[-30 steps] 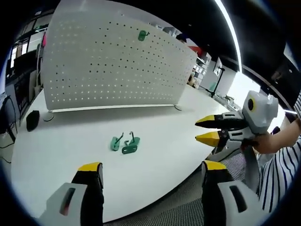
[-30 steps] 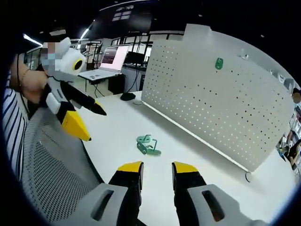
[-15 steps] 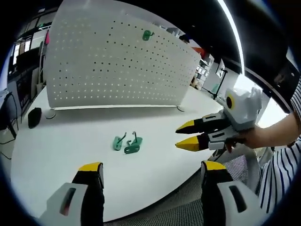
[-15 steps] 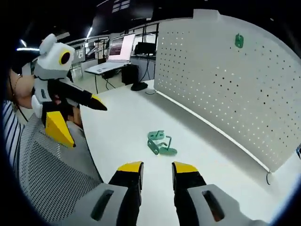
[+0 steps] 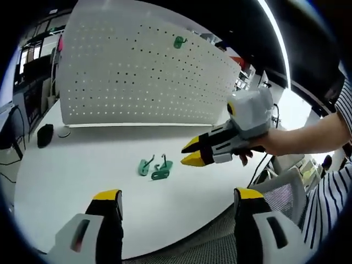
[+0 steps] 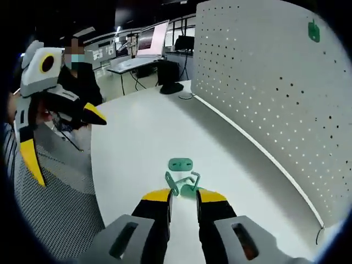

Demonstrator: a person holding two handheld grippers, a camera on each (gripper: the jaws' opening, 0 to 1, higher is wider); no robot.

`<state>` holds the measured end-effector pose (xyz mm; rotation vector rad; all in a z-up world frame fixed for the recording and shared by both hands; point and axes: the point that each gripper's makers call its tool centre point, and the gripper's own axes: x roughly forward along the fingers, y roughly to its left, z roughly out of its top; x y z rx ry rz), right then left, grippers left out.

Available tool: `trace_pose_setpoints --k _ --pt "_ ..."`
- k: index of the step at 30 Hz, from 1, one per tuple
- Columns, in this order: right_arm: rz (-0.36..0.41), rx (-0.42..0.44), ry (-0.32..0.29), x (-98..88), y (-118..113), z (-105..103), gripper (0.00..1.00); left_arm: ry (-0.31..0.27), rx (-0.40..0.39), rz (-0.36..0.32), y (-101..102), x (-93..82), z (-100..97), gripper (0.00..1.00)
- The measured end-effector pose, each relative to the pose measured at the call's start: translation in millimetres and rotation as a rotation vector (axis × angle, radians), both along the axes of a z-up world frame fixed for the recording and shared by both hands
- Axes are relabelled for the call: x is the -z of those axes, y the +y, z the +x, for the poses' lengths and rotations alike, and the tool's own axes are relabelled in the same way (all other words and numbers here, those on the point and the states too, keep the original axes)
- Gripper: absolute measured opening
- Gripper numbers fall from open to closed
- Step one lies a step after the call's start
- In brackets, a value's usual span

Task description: Insert the hook assembly into the mounting plate slot until the hook locks in place.

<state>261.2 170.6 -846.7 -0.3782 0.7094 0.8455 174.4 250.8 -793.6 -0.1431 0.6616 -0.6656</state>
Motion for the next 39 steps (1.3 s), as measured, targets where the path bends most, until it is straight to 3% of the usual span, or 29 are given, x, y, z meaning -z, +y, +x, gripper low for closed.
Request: trace_pose_setpoints --k 12,19,25,29,39 --pt "-0.062 -0.083 0.025 24.5 8 28 0.14 0.017 -0.045 0.009 6 3.3 4.3 0.85" --pt "-0.082 -0.113 0.039 37.0 11 36 0.09 0.019 -0.050 0.031 8 5.8 5.4 0.82" --pt "-0.037 -0.118 0.095 38.0 16 42 0.07 0.028 -0.062 0.032 9 7.2 6.9 0.81" --pt "-0.038 -0.128 0.099 40.4 16 46 0.04 0.033 -0.065 0.036 10 8.1 7.3 0.81" --pt "0.019 -0.079 0.156 36.6 16 46 0.00 0.038 -0.060 0.045 9 9.8 6.7 0.81"
